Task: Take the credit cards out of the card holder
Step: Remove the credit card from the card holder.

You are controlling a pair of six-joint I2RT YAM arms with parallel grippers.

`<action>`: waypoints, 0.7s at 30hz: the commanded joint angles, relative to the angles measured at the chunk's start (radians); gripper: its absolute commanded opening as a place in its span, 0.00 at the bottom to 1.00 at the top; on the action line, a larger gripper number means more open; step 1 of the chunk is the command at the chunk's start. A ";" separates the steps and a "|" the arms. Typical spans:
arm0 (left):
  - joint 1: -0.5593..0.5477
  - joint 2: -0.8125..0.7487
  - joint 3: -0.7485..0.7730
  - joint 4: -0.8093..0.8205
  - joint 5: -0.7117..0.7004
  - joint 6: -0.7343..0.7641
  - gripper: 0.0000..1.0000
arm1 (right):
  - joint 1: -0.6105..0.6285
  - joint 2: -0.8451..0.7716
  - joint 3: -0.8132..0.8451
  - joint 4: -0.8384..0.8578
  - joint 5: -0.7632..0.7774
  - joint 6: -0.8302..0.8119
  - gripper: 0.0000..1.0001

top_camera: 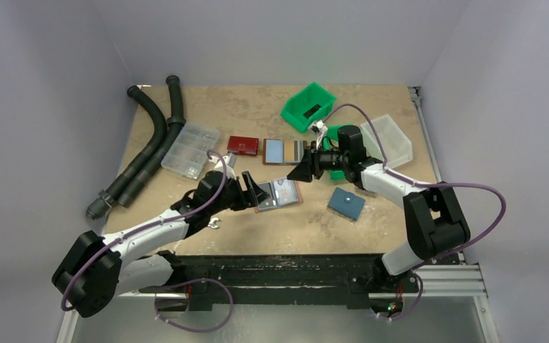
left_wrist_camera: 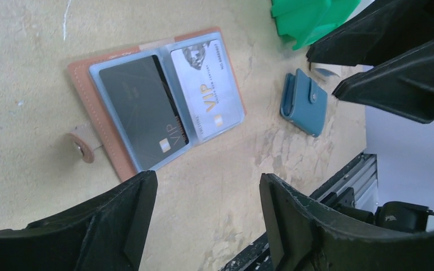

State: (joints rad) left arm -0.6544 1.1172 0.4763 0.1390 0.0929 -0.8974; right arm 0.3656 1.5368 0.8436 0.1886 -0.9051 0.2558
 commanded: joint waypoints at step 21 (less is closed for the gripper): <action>-0.022 0.088 -0.097 0.237 -0.090 0.043 0.64 | 0.099 0.139 0.073 0.004 0.075 0.034 0.39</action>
State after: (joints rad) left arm -0.6701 1.1797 0.3828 0.3065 0.0208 -0.8810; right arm 0.4423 1.6596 0.8604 0.1928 -0.8524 0.2871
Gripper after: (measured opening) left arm 0.644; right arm 0.413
